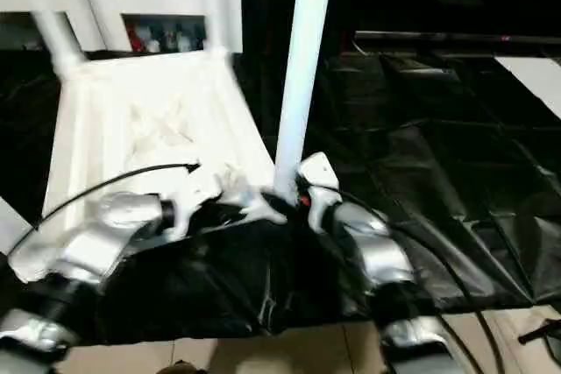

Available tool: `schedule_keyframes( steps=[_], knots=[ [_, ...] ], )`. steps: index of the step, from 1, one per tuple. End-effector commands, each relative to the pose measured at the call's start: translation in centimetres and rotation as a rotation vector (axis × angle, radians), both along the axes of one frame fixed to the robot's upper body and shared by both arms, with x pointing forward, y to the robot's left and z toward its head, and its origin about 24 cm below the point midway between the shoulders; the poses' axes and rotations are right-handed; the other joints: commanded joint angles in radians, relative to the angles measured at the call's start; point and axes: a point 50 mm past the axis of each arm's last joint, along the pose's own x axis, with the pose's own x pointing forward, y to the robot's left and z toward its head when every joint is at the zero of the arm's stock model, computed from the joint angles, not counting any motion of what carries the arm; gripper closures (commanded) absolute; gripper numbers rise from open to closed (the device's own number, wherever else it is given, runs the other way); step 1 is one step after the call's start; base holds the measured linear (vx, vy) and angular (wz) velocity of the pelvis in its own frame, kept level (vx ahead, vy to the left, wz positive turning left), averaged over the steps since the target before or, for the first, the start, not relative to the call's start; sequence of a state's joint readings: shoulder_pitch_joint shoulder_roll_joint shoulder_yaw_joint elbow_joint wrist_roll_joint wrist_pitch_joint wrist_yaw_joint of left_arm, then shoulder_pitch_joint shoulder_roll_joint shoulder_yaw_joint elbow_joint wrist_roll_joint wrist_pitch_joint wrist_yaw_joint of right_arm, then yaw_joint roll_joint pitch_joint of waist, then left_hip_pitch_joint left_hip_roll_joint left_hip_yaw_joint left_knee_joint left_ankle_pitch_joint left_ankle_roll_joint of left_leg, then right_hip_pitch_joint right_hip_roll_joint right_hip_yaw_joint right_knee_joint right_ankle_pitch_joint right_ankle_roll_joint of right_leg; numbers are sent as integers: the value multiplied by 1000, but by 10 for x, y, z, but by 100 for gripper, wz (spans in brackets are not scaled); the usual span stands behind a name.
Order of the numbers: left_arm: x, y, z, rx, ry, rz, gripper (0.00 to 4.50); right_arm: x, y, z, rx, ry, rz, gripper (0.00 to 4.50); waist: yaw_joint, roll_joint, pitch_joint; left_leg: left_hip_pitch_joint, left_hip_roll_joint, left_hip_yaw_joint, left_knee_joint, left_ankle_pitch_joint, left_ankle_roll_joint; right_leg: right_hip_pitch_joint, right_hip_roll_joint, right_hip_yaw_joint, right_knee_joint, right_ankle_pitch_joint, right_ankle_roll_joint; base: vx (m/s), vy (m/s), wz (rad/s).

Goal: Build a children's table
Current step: Rotate leg to tighten

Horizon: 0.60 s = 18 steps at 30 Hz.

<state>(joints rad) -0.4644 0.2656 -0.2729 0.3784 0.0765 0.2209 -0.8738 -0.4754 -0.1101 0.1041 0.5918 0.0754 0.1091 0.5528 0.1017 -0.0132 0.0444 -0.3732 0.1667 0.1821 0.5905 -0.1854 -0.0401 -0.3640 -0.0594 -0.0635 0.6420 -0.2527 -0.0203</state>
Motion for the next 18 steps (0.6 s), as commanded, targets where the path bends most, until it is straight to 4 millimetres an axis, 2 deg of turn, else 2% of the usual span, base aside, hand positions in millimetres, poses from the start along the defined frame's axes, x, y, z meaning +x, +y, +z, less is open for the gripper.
schedule_keyframes(
  steps=[1, 2, 3, 7, 9, 15, 18],
  knots=[
    [-3, -35, 9, -100, -32, -65, 450, -14, 38, -10, 0, 38, 142, 186, 1, -2, -51, 16, 77, -33, -73, -130, 24, 30, -109, 63, -84, -30, -208, 0, 0, 0],
    [-4, -36, 9, -104, -30, -75, 450, -14, 40, -9, 10, 30, 156, 151, 2, -4, -51, 15, 76, -32, -72, -129, 30, 32, -109, 63, -84, -21, -206, 0, 0, 0],
    [-6, -36, 8, -108, -24, -96, 450, -14, 38, -8, 24, 26, 156, 131, 2, -1, -52, 15, 77, -32, -72, -125, 35, 31, -109, 62, -83, -10, -205, 0, 0, 0],
    [-9, -30, 7, -106, -10, -132, 450, -15, 31, -6, 26, 21, 191, 115, 1, 0, -49, 15, 78, -32, -74, -150, 36, 31, -110, 63, -87, -33, -206, 0, 0, 0],
    [-11, -27, 6, -102, -3, -150, 450, -16, 27, -5, 20, 16, 222, 81, 1, -1, -51, 15, 79, -32, -74, -148, 38, 33, -108, 62, -86, -29, -202, 0, 0, 0],
    [-17, -6, 5, -69, 45, -253, 450, -27, 2, 1, 7, 24, 431, 77, 8, -2, -54, 13, 78, -30, -67, -104, 83, 35, -107, 60, -79, 58, -213, 0, 0, 0],
    [-21, 0, 7, -81, 76, -319, 450, -32, -5, 3, -5, 31, 518, 77, 14, 1, -50, 14, 81, -31, -71, -131, 77, 33, -108, 58, -84, 7, -220, 0, 0, 0]
  ],
)
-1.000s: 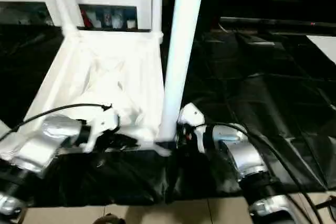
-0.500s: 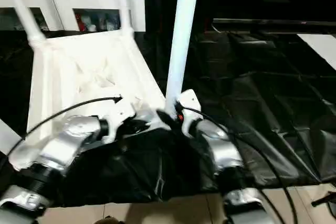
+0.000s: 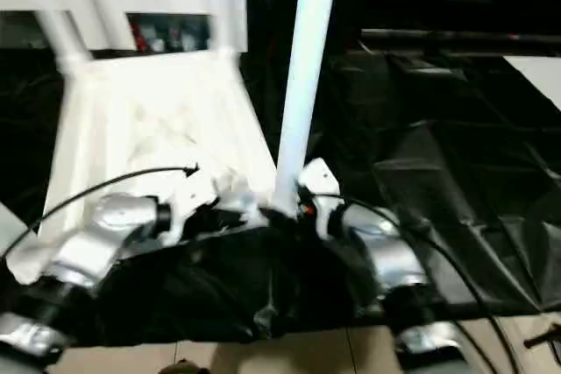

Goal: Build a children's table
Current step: Rotate leg to tighten

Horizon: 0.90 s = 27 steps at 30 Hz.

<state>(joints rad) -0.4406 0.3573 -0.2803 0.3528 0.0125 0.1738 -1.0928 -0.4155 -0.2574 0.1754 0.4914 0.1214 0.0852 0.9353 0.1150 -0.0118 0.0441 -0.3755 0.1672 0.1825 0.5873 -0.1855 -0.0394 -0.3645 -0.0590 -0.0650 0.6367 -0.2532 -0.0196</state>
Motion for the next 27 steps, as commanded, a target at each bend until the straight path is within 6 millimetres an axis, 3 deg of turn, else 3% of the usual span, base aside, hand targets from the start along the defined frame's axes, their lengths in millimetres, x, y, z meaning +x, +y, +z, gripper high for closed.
schedule_keyframes(
  steps=[1, 7, 14, 18, 21, 23, 27],
  knots=[
    [-10, -17, 5, -78, 20, -146, 450, -11, 13, -1, 6, 24, 159, 77, 1, -1, -50, 18, 81, -31, -68, -134, 74, 33, -107, 59, -79, -1, -221, 0, 0, 0],
    [-11, -8, 7, -69, 66, -204, 450, -17, 6, 1, -14, 40, 277, 77, 4, -2, -51, 17, 81, -30, -67, -127, 72, 33, -108, 59, -76, 6, -236, 0, 0, 0],
    [-10, 0, 10, -63, 98, -237, 450, -21, 2, 3, -13, 69, 344, 132, 12, -4, -53, 17, 81, -29, -63, -103, 88, 32, -108, 57, -72, 24, -239, 0, 0, 0],
    [-10, 2, 10, -62, 107, -243, 450, -23, 2, 3, -9, 76, 358, 174, 18, -4, -53, 17, 82, -29, -64, -104, 84, 30, -108, 57, -73, 11, -236, 0, 0, 0],
    [-10, 2, 10, -63, 109, -243, 450, -24, 3, 2, -7, 79, 362, 182, 20, -4, -54, 18, 83, -29, -64, -100, 80, 30, -108, 57, -71, 22, -236, 0, 0, 0],
    [-9, -1, 9, -69, 88, -216, 450, -25, 6, -2, 6, 88, 340, 185, 22, 3, -55, 18, 82, -30, -63, -98, 80, 30, -109, 56, -69, 37, -238, 0, 0, 0],
    [-6, -6, 7, -66, 51, -161, 450, -24, 9, -6, 10, 91, 285, 187, 22, 0, -53, 19, 82, -29, -65, -121, 71, 29, -109, 57, -75, 17, -238, 0, 0, 0]
  ],
)
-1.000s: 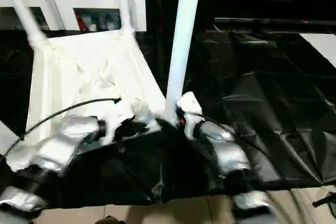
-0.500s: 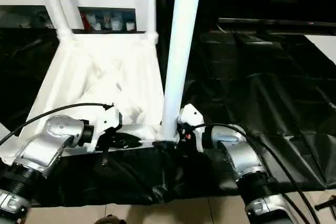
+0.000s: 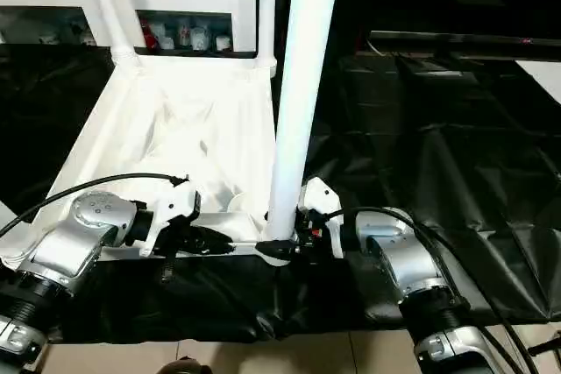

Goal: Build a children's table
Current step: Rotate leg to tighten

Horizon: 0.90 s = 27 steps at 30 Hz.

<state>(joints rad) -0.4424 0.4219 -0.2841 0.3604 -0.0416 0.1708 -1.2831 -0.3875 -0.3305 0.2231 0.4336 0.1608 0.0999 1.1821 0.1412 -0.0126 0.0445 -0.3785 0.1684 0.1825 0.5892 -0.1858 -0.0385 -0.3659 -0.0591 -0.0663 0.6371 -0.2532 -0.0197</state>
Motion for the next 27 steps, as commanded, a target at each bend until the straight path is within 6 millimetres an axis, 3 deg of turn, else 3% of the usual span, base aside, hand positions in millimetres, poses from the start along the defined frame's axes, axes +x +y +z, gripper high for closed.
schedule_keyframes(
  steps=[1, 4, 6, 8, 13, 14, 17, 23, 27],
  knots=[
    [4, -22, 5, -62, -54, 2, 450, -6, 16, -9, 4, 28, 16, 187, -5, 0, -52, 21, 81, -30, -69, -136, 62, 31, -110, 60, -78, -11, -235, 0, 0, 0],
    [11, -32, 5, -78, -90, 109, 450, 2, 21, -15, -4, 12, -137, 188, -7, 1, -48, 25, 84, -31, -74, -173, 37, 27, -112, 62, -85, -88, -223, 0, 0, 0],
    [18, -46, 6, -97, -125, 210, 450, 11, 28, -22, -4, 28, -323, 188, -16, -1, -41, 28, 82, -36, -84, -231, -5, 25, -116, 63, -95, -199, -213, 0, 0, 0],
    [22, -55, 5, -83, -156, 258, 450, 18, 35, -25, -11, 37, -430, 189, -23, -3, -43, 27, 79, -39, -84, -240, -21, 30, -120, 64, -100, -256, -191, 0, 0, 0],
    [22, -68, 4, -81, -166, 291, 450, 24, 49, -24, -10, 36, -518, 189, -30, -2, -47, 23, 75, -33, -79, -174, 6, 28, -113, 67, -97, -164, -177, 0, 0, 0],
    [21, -73, 4, -87, -166, 285, 450, 23, 58, -20, 20, 24, -494, 133, -29, -1, -50, 23, 76, -32, -77, -146, 17, 29, -110, 66, -92, -106, -181, 0, 0, 0],
    [20, -76, 5, -92, -168, 252, 450, 22, 62, -15, 56, 22, -471, 113, -29, 0, -52, 20, 75, -32, -75, -124, 32, 32, -108, 64, -85, -43, -190, 0, 0, 0],
    [13, -69, 6, -106, -157, 145, 450, 19, 54, -11, 53, 3, -384, 43, -30, 1, -48, 22, 77, -32, -78, -171, 32, 33, -111, 65, -93, -88, -191, 0, 0, 0],
    [9, -58, 7, -97, -146, 81, 450, 13, 44, -8, 51, 6, -269, 43, -30, 3, -51, 22, 78, -31, -76, -142, 48, 33, -109, 65, -87, -27, -196, 0, 0, 0]
  ],
)
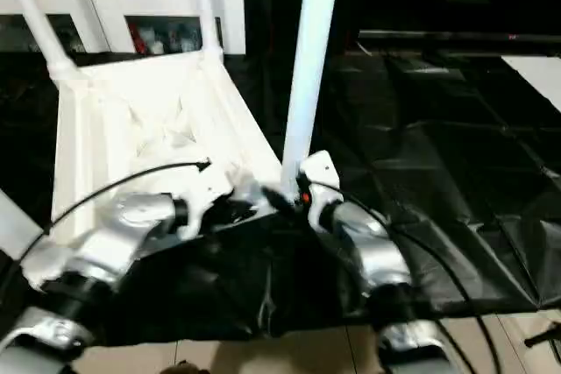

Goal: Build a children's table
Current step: Rotate leg to tighten

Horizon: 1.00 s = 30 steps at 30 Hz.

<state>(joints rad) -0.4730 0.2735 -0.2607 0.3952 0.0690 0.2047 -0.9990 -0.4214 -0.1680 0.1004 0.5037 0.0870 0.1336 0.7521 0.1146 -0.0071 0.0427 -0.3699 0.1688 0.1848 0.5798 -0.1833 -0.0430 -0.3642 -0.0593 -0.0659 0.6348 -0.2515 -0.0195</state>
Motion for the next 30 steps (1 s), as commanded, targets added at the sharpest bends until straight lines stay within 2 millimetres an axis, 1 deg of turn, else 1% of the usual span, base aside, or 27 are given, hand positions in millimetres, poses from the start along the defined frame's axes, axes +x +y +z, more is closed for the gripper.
schedule_keyframes(
  steps=[1, 3, 4, 6, 8, 9, 10, 11, 12, 13, 15, 16, 18, 19, 21, 22, 25, 27, 30],
  knots=[
    [-9, -22, 11, -86, -33, -168, 450, -18, 25, -3, 27, 50, 269, 43, -1, 0, -51, 15, 78, -33, -65, -136, 58, 32, -108, 63, -83, -14, -202, 0, 0, 0],
    [-9, -15, 13, -90, -17, -187, 450, -23, 18, -1, 29, 67, 348, 43, 2, -1, -51, 13, 79, -32, -63, -122, 69, 35, -106, 62, -79, 18, -205, 0, 0, 0],
    [-10, -13, 13, -91, -8, -199, 450, -24, 16, 0, 34, 73, 365, 43, 4, 1, -52, 13, 80, -31, -62, -115, 77, 34, -106, 60, -77, 38, -211, 0, 0, 0],
    [-11, -10, 13, -89, 1, -219, 450, -26, 13, 1, 38, 75, 390, 43, 5, -1, -53, 11, 79, -31, -61, -99, 89, 34, -106, 58, -73, 62, -227, 0, 0, 0],
    [-12, -8, 14, -91, 10, -230, 450, -27, 10, 2, 38, 79, 408, 43, 7, -1, -53, 11, 78, -30, -59, -107, 87, 35, -108, 58, -75, 42, -231, 0, 0, 0],
    [-12, -6, 14, -93, 21, -242, 450, -28, 8, 3, 38, 85, 427, 56, 8, 0, -52, 12, 79, -30, -59, -109, 86, 34, -108, 58, -76, 35, -231, 0, 0, 0],
    [-13, -5, 14, -95, 27, -250, 450, -29, 6, 3, 39, 89, 439, 56, 10, 0, -52, 12, 79, -30, -59, -112, 85, 34, -108, 58, -77, 27, -231, 0, 0, 0],
    [-14, -3, 15, -97, 36, -262, 450, -31, 4, 3, 39, 96, 457, 66, 12, 0, -51, 11, 80, -30, -60, -111, 84, 34, -108, 58, -77, 23, -230, 0, 0, 0],
    [-15, -1, 15, -99, 45, -272, 450, -32, 2, 4, 40, 103, 473, 76, 13, -1, -52, 12, 80, -30, -59, -109, 83, 34, -107, 57, -76, 23, -229, 0, 0, 0],
    [-16, 2, 15, -100, 62, -288, 450, -34, 0, 5, 44, 112, 492, 83, 15, 5, -53, 12, 81, -30, -59, -108, 84, 34, -106, 57, -76, 30, -228, 0, 0, 0],
    [-17, 7, 15, -99, 85, -307, 450, -36, -3, 6, 48, 124, 518, 100, 19, 6, -55, 13, 82, -30, -57, -96, 90, 32, -105, 57, -71, 58, -234, 0, 0, 0],
    [-17, 10, 15, -97, 95, -317, 450, -37, -4, 7, 49, 126, 528, 109, 23, 5, -55, 14, 81, -29, -56, -96, 91, 32, -105, 56, -72, 61, -236, 0, 0, 0],
    [-18, 14, 15, -89, 110, -327, 450, -39, -5, 7, 49, 135, 547, 126, 25, 5, -55, 14, 82, -29, -57, -100, 86, 31, -106, 56, -71, 54, -239, 0, 0, 0],
    [-19, 16, 15, -86, 115, -331, 450, -39, -6, 8, 48, 138, 556, 134, 26, 4, -54, 15, 82, -29, -57, -103, 84, 31, -106, 56, -72, 50, -239, 0, 0, 0],
    [-19, 19, 15, -82, 120, -332, 450, -41, -7, 8, 46, 143, 568, 151, 26, 5, -55, 14, 83, -30, -58, -103, 81, 32, -106, 55, -71, 46, -237, 0, 0, 0],
    [-19, 21, 15, -77, 125, -332, 450, -42, -7, 8, 45, 146, 574, 157, 26, 1, -54, 15, 83, -28, -58, -106, 81, 30, -107, 56, -72, 39, -238, 0, 0, 0],
    [-20, 23, 15, -72, 134, -334, 450, -43, -7, 7, 44, 154, 585, 176, 27, 2, -52, 14, 83, -29, -60, -113, 71, 31, -108, 56, -73, 14, -232, 0, 0, 0],
    [-21, 25, 14, -71, 139, -334, 450, -46, -5, 6, 43, 165, 605, 187, 27, 3, -53, 15, 83, -29, -59, -110, 70, 31, -108, 56, -73, 18, -232, 0, 0, 0],
    [-20, 23, 12, -70, 114, -312, 450, -47, -2, 4, 42, 163, 600, 191, 27, 5, -55, 13, 81, -28, -56, -101, 72, 32, -108, 57, -71, 41, -233, 0, 0, 0]
  ],
)
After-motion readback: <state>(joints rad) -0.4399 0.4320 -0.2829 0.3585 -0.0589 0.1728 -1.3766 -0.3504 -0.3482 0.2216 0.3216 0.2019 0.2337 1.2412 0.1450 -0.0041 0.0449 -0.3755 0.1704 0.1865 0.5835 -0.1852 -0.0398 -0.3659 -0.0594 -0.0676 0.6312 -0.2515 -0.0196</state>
